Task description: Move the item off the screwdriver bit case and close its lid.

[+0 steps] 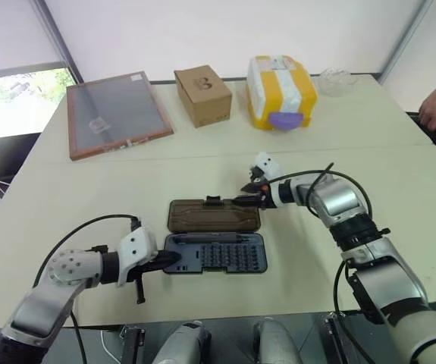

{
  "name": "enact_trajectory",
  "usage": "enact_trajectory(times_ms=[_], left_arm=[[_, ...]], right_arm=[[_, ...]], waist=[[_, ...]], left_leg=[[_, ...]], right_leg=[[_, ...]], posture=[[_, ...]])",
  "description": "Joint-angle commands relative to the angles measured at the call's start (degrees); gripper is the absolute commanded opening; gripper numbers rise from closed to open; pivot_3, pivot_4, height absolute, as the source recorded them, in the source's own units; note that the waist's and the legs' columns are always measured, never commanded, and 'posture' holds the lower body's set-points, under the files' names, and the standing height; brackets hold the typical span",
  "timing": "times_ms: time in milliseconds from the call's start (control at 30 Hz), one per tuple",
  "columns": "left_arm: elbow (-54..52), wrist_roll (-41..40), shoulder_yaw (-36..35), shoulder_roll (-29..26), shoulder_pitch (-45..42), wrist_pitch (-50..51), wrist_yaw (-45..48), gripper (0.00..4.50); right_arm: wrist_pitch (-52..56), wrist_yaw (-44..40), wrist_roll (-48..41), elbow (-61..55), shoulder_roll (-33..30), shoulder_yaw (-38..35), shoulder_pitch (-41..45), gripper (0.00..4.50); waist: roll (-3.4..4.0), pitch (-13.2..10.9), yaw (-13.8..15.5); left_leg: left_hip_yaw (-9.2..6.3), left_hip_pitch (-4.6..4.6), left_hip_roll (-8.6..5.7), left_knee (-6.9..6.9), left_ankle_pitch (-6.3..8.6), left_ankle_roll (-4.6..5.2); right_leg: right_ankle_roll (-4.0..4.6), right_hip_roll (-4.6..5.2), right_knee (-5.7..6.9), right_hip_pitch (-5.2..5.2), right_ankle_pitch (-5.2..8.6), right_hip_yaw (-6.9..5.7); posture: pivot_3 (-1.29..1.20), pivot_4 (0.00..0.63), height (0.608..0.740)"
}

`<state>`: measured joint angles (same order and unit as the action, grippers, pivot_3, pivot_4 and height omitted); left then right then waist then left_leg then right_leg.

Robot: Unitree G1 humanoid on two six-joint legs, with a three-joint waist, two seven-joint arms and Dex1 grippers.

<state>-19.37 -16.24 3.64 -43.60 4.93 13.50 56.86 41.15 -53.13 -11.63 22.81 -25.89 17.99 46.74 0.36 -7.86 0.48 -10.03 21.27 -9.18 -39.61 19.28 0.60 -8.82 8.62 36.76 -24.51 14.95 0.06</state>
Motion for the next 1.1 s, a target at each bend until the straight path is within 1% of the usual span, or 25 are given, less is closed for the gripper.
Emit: enact_trajectory(times_ms=[33, 67, 100, 167, 233, 300, 367, 467, 533, 600, 700, 867, 1000, 1100], left_arm=[[3.07, 2.21, 1.81, -0.3, 2.47, 1.29, -0.64, 0.0], [3.26, 2.14, 1.89, -0.43, 2.93, 1.01, -0.45, 0.0], [3.43, 2.0, 1.95, -0.53, 3.47, 0.83, -0.21, 0.0], [3.9, 1.76, 1.89, -0.51, 4.22, 0.67, -0.09, 0.0], [4.41, 1.48, 1.75, -0.36, 4.53, 0.78, -0.14, 0.0], [4.64, 0.88, 1.55, -0.1, 4.7, 1.24, -0.31, 0.0], [4.85, 0.47, 1.52, 0.18, 4.89, 1.53, -0.55, 0.0], [4.76, 0.29, 1.65, 0.5, 5.1, 1.78, -0.84, 0.0], [4.49, 0.1, 1.74, 0.8, 4.94, 2.33, -1.26, 0.0], [4.25, -0.13, 1.79, 0.92, 4.6, 2.85, -1.5, 0.0], [3.88, -0.51, 2.03, 0.99, 3.78, 3.8, -1.78, 0.0], [3.36, -1.27, 2.67, 1.34, 2.01, 5.64, -2.04, 0.0], [0.82, -7.48, 0.57, 3.68, -0.37, 12.17, -3.36, 0.0], [-1.86, -14.41, -2.5, 4.99, -1.96, 18.59, -4.26, 0.0]], right_arm=[[-1.5, -2.55, 2.14, 0.65, 0.56, 2.5, -0.45, 0.67], [-2.55, -3.58, 3.03, 0.81, 0.52, 3.4, -0.8, 0.34], [-3.43, -4.78, 3.69, 1.13, 0.55, 4.24, -1.14, 0.21], [-5.04, -7.0, 4.64, 1.65, 0.65, 5.35, -1.72, 0.01], [-6.56, -7.42, 5.65, 2.4, 1.1, 5.52, -2.1, 0.01], [-9.18, -7.69, 6.78, 2.92, 1.37, 5.73, -2.33, 0.01], [-13.2, -7.11, 8.34, 2.62, 1.29, 5.77, -2.71, 0.01], [-22.98, -4.41, 11.4, 1.01, 0.71, 4.83, -3.35, 0.01], [-29.21, -2.77, 11.67, -4.13, 0.25, 2.18, -3.87, 0.01], [-31.38, -1.95, 11.94, -9.47, -0.52, 0.51, -4.71, 0.01], [-31.91, -0.62, 12.67, -15.85, -1.76, -0.76, -6.37, 0.01], [-33.51, 0.89, 14.76, -24.11, -3.58, -1.36, -9.42, 0.01], [-37.1, 1.89, 17.02, -25.69, -4.43, -0.59, -10.87, 0.01], [-38.13, 1.98, 17.45, -25.47, -4.42, -0.56, -11.47, 0.01]], waist=[[0.05, 0.1, -0.1], [-0.01, 0.21, -0.23], [-0.03, 0.31, -0.29], [0.21, 0.53, -0.75], [0.44, 0.77, -1.33], [0.54, 0.84, -1.54], [0.54, 0.92, -1.59], [0.55, 1.02, -1.61], [0.56, 1.01, -1.57], [0.59, 0.98, -1.54], [0.6, 0.97, -1.4], [0.56, 0.94, -0.97], [0.52, 0.84, -1.05], [0.41, 0.65, -1.11]], left_leg=[[0.0, -0.01, 0.0, 0.01, 0.0, 0.0], [0.01, -0.04, 0.01, 0.04, 0.0, 0.0], [0.01, -0.22, 0.05, 0.18, 0.0, -0.01], [0.15, -0.73, 0.14, 0.59, -0.03, -0.06], [0.17, -0.94, 0.28, 0.83, -0.02, -0.06], [0.2, -1.0, 0.31, 0.92, -0.02, -0.06], [0.21, -1.02, 0.33, 0.96, -0.02, -0.06], [0.24, -1.08, 0.34, 0.98, -0.02, -0.07], [0.28, -1.11, 0.35, 0.98, -0.02, -0.07], [0.33, -1.07, 0.35, 0.98, -0.02, -0.08], [0.37, -0.93, 0.36, 0.97, -0.03, -0.09], [0.37, -0.87, 0.35, 0.94, -0.03, -0.09], [0.39, -0.87, 0.34, 0.94, -0.03, -0.09], [0.38, -0.81, 0.34, 0.94, -0.03, -0.09]], right_leg=[[0.0, 0.0, 0.0, 0.0, 0.0, 0.0], [0.0, 0.0, 0.0, 0.01, 0.0, 0.0], [0.0, -0.02, -0.01, 0.09, 0.0, 0.0], [0.0, -0.02, -0.2, 0.43, 0.0, 0.0], [0.0, -0.07, -0.53, 0.68, 0.01, -0.01], [0.0, -0.07, -0.54, 0.68, 0.01, 0.0], [0.0, -0.09, -0.55, 0.67, 0.0, 0.0], [0.0, -0.1, -0.59, 0.71, 0.0, 0.0], [0.0, -0.11, -0.62, 0.74, 0.0, 0.0], [0.0, -0.12, -0.62, 0.69, 0.0, 0.0], [0.0, -0.12, -0.57, 0.5, 0.0, 0.0], [0.0, -0.15, -0.6, 0.49, 0.0, 0.0], [0.0, -0.15, -0.61, 0.48, 0.0, 0.0], [0.0, -0.15, -0.59, 0.42, 0.0, 0.0]], posture=[[0.0, 0.15, 0.74], [0.0, 0.15, 0.74], [0.0, 0.15, 0.74], [0.0, 0.15, 0.74], [0.0, 0.15, 0.74], [0.0, 0.15, 0.74], [0.0, 0.15, 0.74], [0.0, 0.15, 0.74], [0.0, 0.15, 0.74], [0.0, 0.15, 0.74], [0.0, 0.15, 0.74], [0.0, 0.15, 0.74], [0.0, 0.15, 0.74], [0.0, 0.15, 0.74]])
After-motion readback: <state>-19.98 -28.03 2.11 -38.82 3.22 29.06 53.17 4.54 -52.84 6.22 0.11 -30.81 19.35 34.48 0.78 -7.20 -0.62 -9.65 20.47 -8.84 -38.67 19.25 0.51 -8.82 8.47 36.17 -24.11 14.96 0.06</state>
